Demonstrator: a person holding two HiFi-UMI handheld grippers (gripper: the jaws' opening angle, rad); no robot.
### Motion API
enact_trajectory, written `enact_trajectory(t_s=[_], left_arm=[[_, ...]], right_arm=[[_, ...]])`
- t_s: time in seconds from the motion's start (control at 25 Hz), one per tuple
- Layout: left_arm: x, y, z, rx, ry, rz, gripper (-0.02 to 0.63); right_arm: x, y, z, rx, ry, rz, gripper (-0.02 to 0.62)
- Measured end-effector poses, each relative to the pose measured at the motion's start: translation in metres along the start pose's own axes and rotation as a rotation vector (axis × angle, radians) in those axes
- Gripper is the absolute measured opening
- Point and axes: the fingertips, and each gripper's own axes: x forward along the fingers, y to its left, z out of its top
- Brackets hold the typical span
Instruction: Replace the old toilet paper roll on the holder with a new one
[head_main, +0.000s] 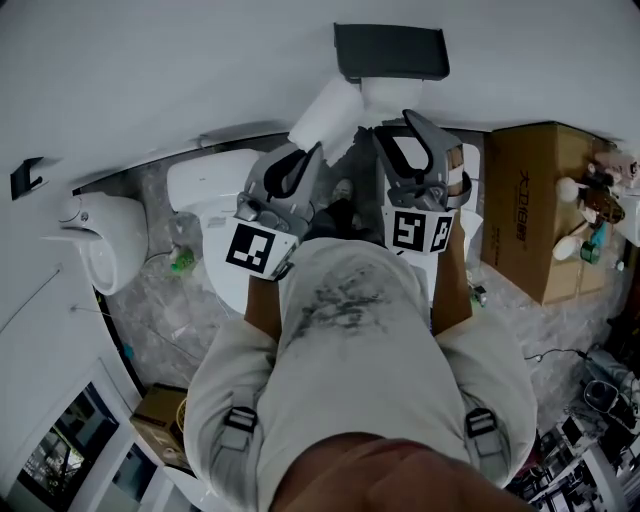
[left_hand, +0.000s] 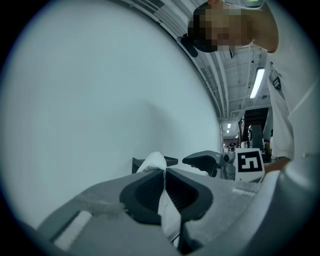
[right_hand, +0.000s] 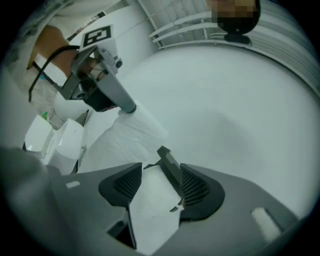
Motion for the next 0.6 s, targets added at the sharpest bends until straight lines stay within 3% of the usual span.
enact_trajectory(t_s=[0.2, 0.6], left_arm=[[-0.001, 0.0, 0.02, 0.018, -0.026, 0.0, 0.015], [-0.004, -0.007, 0.045, 0.039, -0.063, -0.016, 0.015]], right_arm=[[-0.015, -0.028, 0.02, 0.164, -0.045, -0.047, 0.178], [-0.035, -0.055, 0.047, 0.4, -0.119, -0.054, 0.082]])
